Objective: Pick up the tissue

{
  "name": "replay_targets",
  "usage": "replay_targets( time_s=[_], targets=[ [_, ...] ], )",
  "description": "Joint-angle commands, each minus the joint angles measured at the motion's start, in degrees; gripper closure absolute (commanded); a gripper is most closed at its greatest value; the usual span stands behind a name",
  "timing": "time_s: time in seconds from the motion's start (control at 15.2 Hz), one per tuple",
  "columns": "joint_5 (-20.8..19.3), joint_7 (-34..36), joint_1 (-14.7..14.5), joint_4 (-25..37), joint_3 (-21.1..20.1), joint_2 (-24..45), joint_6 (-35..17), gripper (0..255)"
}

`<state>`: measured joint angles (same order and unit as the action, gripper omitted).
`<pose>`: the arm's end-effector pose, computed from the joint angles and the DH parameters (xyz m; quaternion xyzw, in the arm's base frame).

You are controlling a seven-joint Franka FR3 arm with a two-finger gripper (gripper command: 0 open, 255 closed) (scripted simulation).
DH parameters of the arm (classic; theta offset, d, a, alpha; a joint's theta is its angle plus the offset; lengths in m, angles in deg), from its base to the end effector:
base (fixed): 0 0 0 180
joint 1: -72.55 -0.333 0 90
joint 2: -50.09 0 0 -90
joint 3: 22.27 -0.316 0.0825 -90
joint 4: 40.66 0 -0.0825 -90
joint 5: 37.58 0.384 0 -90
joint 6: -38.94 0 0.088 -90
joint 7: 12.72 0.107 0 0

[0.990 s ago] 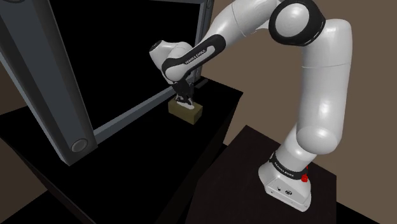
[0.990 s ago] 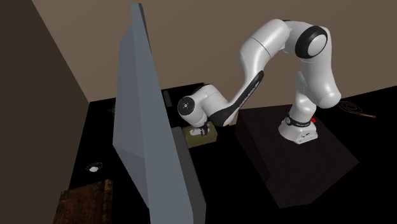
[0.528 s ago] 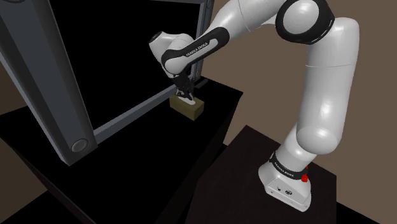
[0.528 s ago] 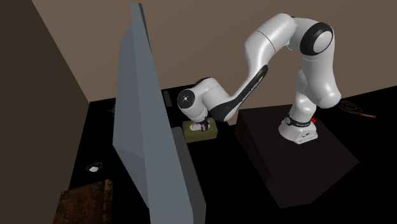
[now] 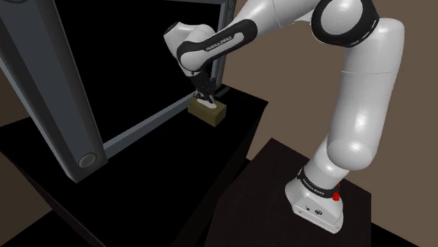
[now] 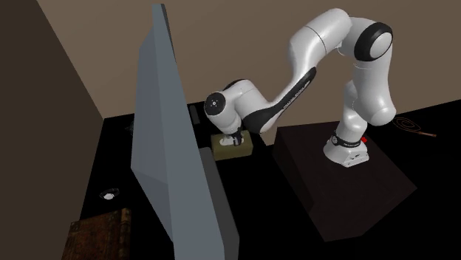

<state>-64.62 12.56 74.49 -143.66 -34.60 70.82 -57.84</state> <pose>0.5889 0.0557 0.3294 0.9572 -0.0424 -0.1546 0.2411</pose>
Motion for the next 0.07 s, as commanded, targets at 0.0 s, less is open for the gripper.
replay_targets(
  time_s=[0.0],
  targets=[
    [0.08,-0.15,0.01,0.05,-0.03,-0.29,0.32,255]
  ],
)
